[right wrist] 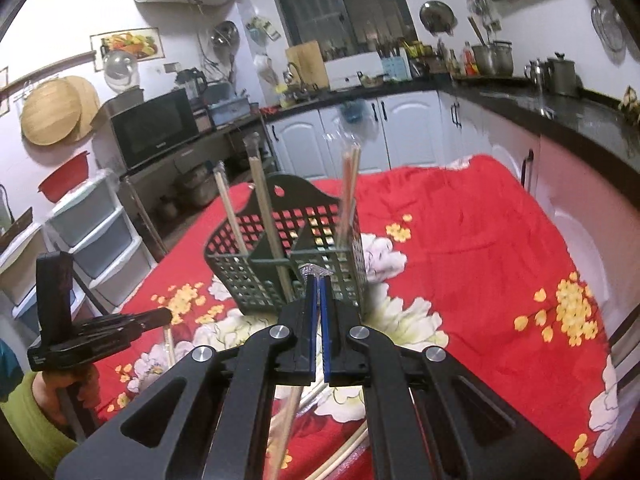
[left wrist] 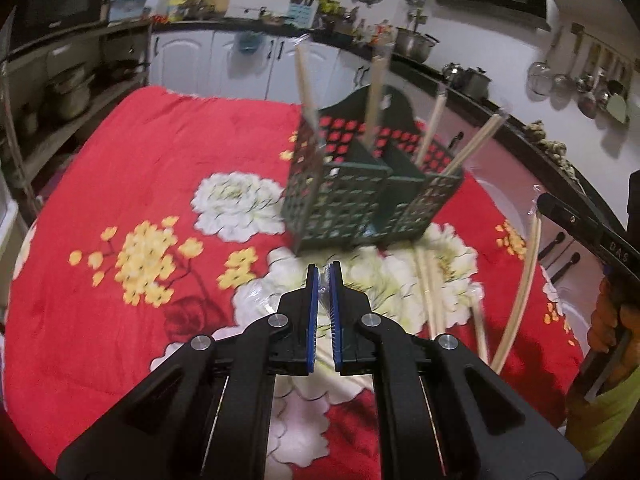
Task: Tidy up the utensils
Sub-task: 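Lift chopsticks with the left tool over the caddy while the right tool carries its chopsticks, then lower chopsticks into the caddy compartments and open both tools, then withdraw both open tools from the caddy, then lower both open tools onto the remaining chopsticks on the tablecloth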
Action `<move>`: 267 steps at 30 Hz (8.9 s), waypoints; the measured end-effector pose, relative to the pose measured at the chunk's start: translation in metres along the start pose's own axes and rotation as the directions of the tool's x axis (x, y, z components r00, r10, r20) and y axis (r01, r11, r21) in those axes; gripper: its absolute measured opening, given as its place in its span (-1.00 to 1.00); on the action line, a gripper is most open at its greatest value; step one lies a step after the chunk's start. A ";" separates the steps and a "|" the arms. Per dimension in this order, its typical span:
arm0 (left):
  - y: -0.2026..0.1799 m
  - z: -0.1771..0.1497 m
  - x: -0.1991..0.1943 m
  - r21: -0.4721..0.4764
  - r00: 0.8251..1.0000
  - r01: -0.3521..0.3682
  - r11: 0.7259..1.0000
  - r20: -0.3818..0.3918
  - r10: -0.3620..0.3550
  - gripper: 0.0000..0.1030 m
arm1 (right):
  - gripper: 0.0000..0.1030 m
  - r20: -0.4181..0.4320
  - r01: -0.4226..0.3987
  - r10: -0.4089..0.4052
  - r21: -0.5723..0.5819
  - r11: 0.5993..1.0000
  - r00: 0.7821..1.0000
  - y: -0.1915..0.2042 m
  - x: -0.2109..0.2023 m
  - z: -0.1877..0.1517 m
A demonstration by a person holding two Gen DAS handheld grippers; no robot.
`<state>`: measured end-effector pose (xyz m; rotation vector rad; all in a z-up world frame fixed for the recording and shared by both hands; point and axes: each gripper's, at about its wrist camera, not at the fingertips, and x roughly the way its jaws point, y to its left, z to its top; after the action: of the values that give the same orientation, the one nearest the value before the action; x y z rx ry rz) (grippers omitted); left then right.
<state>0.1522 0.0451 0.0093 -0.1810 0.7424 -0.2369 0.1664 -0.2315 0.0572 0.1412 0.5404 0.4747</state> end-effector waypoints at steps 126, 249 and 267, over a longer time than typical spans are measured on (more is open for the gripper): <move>-0.050 0.167 0.012 0.092 0.919 -0.005 0.996 0.393 -0.032 -0.95 | -0.97 0.415 0.083 -0.025 -0.122 0.989 0.910 0.032 0.030 0.152; -0.003 -0.036 0.038 -0.030 0.997 -0.040 0.999 -0.068 0.038 0.79 | 0.54 -0.152 0.149 -0.164 -0.108 0.983 0.975 -0.003 0.043 -0.050; 0.029 -0.034 0.071 -0.143 0.984 -0.060 0.988 -0.178 0.034 0.41 | 0.17 -0.308 0.176 -0.186 -0.060 0.982 0.933 -0.022 0.110 -0.054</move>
<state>0.1835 0.0503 -0.0680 -0.2857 0.9387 -0.1540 0.2293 -0.1988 -0.0444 -0.0159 0.8493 0.3251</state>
